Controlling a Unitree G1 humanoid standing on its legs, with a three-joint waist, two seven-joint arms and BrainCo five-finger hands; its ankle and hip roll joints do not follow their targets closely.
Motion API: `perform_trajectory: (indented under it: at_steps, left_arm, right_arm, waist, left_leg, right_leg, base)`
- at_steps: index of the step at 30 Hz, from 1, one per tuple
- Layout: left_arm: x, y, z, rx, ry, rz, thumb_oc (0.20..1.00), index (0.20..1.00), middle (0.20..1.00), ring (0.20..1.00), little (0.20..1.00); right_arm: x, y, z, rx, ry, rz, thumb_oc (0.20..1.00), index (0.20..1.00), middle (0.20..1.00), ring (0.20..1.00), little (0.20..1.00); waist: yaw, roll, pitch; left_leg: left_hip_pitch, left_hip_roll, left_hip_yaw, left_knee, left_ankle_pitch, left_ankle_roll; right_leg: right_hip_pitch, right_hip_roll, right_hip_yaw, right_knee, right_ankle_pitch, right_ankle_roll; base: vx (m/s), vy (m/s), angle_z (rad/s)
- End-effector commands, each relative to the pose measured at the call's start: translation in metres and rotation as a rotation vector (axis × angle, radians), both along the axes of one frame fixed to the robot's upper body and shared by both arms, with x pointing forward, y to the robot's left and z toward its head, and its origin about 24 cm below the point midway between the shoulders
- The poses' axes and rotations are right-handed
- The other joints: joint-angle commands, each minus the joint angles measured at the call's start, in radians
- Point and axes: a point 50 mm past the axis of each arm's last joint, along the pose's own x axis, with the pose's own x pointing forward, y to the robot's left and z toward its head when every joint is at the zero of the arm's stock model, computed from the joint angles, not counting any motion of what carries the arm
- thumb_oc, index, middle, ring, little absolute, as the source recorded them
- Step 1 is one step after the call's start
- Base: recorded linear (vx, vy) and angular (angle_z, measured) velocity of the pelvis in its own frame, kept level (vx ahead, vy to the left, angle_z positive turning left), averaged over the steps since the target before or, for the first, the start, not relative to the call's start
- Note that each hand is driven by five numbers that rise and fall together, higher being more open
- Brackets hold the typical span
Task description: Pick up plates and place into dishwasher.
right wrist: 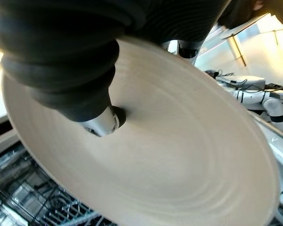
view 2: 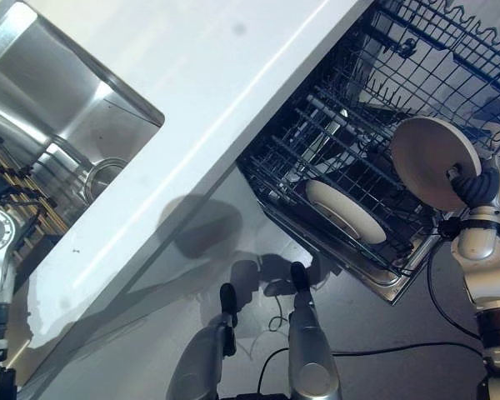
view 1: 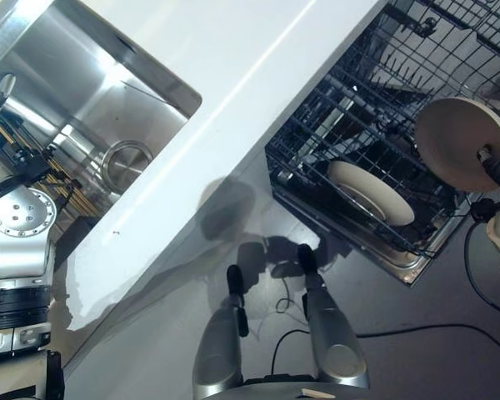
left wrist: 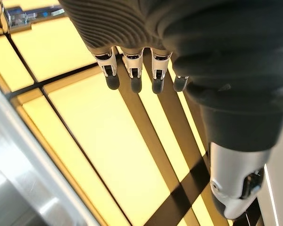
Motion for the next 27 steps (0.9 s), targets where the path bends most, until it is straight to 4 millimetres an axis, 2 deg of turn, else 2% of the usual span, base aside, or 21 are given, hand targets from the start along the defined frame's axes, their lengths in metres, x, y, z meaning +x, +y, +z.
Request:
perform_trajectory:
  at_steps: [1,6,10,15,20,26,27]
  left_arm:
    - [0.000,-0.001,0.025,0.093,-0.043,0.035,1.000,1.000,1.000,1.000,1.000]
    - [0.004,-0.005,0.036,0.111,-0.051,0.030,1.000,1.000,1.000,1.000,1.000]
    - [0.009,-0.011,0.045,0.129,-0.062,0.024,1.000,1.000,1.000,1.000,1.000]
    - [0.014,-0.016,0.050,0.147,-0.067,0.010,1.000,1.000,1.000,1.000,1.000]
    - [0.020,-0.022,0.056,0.158,-0.062,0.001,1.000,1.000,1.000,1.000,1.000]
    - [0.022,-0.023,0.058,0.160,-0.061,-0.009,1.000,1.000,1.000,1.000,1.000]
    - [0.022,-0.024,0.059,0.162,-0.061,-0.012,1.000,1.000,1.000,1.000,1.000]
  right_arm:
    - [0.008,0.013,0.022,-0.070,-0.038,0.092,0.200,0.200,0.200,0.200,0.200]
    - [0.020,0.023,0.017,-0.117,0.074,0.188,0.200,0.200,0.200,0.200,0.200]
    - [0.030,0.031,0.010,-0.091,0.157,0.240,0.200,0.200,0.200,0.200,0.200]
    - [0.041,0.042,-0.021,-0.016,0.288,0.311,0.200,0.200,0.200,0.200,0.200]
    - [0.041,0.043,-0.051,0.051,0.342,0.300,0.200,0.200,0.200,0.200,0.200]
    - [0.036,0.041,-0.064,0.121,0.312,0.243,0.200,0.200,0.200,0.200,0.200]
    - [0.034,0.039,-0.065,0.137,0.290,0.214,0.492,0.492,0.492,0.492,0.492]
  waist:
    - [0.012,-0.038,-0.028]
    - [0.024,-0.037,-0.015]
    - [0.033,-0.037,-0.004]
    - [0.041,-0.030,0.009]
    - [0.043,-0.028,0.021]
    - [0.038,-0.033,0.027]
    - [0.037,-0.035,0.025]
  left_leg:
    - [-0.124,-0.035,-0.085,0.038,0.060,0.035]
    - [-0.140,-0.042,-0.090,0.038,0.068,0.035]
    - [-0.161,-0.048,-0.096,0.043,0.073,0.037]
    - [-0.179,-0.052,-0.099,0.047,0.077,0.038]
    - [-0.185,-0.056,-0.098,0.044,0.077,0.043]
    - [-0.186,-0.061,-0.097,0.056,0.072,0.047]
    - [-0.186,-0.064,-0.096,0.060,0.070,0.048]
  right_leg:
    - [-0.008,0.012,-0.079,0.047,-0.075,-0.024]
    - [-0.024,0.013,-0.099,0.057,-0.074,-0.029]
    - [-0.042,0.012,-0.113,0.067,-0.073,-0.030]
    - [-0.060,0.010,-0.124,0.077,-0.074,-0.031]
    - [-0.071,0.009,-0.126,0.077,-0.067,-0.031]
    - [-0.079,0.009,-0.129,0.089,-0.061,-0.030]
    - [-0.078,0.010,-0.129,0.089,-0.059,-0.031]
  base:
    - [0.00,-0.085,0.08]
    - [0.00,-0.081,0.05]
    - [-0.01,-0.084,0.09]
    - [0.00,-0.035,0.09]
    - [0.00,-0.005,0.01]
    - [0.00,0.000,0.00]
    - [0.00,0.000,0.00]
